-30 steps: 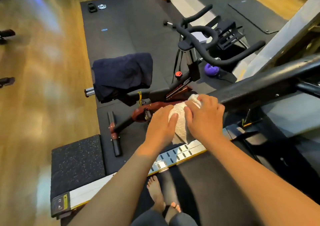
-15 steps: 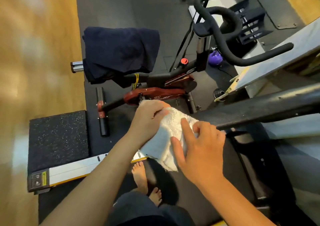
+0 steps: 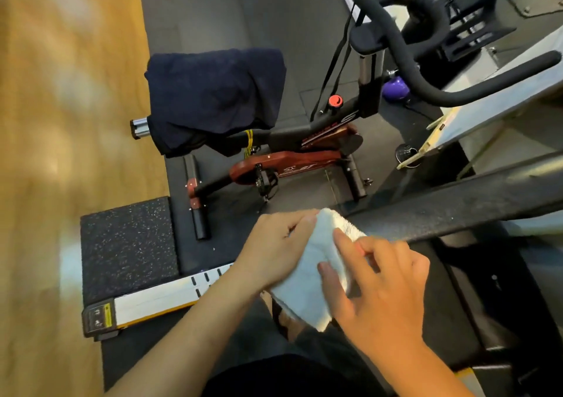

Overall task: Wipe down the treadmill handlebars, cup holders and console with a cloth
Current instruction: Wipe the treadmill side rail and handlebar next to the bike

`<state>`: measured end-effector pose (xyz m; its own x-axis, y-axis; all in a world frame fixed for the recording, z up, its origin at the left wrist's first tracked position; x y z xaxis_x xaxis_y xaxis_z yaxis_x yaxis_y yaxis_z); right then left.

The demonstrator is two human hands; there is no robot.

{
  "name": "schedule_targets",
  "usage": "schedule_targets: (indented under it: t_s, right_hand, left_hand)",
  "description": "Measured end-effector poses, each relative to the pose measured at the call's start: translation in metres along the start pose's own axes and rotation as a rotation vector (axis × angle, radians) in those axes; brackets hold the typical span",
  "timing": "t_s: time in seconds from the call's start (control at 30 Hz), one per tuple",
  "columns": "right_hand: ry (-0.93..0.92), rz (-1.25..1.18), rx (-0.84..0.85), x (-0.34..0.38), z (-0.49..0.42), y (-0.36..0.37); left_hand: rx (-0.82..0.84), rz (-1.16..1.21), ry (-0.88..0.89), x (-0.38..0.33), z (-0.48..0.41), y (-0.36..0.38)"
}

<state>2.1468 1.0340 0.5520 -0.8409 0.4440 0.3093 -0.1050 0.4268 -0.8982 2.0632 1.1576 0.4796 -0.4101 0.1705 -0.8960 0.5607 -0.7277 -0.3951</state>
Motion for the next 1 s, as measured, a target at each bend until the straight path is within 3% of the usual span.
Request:
schedule_targets:
  t_s: [0.23,0.33,0.5,0.63,0.73,0.87,1.0]
  right_hand:
    - [0.078,0.037,0.021,0.000,0.006,-0.006]
    - [0.207,0.115,0.010,0.002,0.007,-0.004]
    - [0.509,0.266,-0.018,0.022,0.015,0.007]
    - [0.672,0.334,-0.025,0.035,0.010,0.012]
    - [0.649,0.394,0.032,0.063,0.008,0.022]
    - [0.584,0.497,0.105,0.073,0.001,0.023]
    - [0.686,0.677,0.139,0.044,-0.015,0.016]
  left_hand:
    - [0.344,0.062,-0.025,0.011,-0.040,0.021]
    - [0.516,0.138,-0.002,0.009,-0.059,0.036]
    - [0.772,0.101,0.215,-0.011,-0.082,0.063]
    - [0.785,0.041,0.305,-0.006,-0.080,0.064]
    - [0.802,0.053,0.353,0.016,-0.064,0.053]
    - [0.784,0.291,0.220,0.024,-0.063,0.057]
    - [0.876,0.407,0.185,-0.015,-0.083,0.083]
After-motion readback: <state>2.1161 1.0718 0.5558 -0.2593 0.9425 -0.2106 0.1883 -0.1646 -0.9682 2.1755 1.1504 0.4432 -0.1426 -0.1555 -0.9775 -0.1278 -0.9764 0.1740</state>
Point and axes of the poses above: each hand's wrist, its own z-axis away from the middle knuckle, its own y-axis out of the palm, x = y × z, the point moved 8 cm from there along -z, towards the middle knuckle, and after that the axes turned 10 degrees about y, right-handed, at the moved point
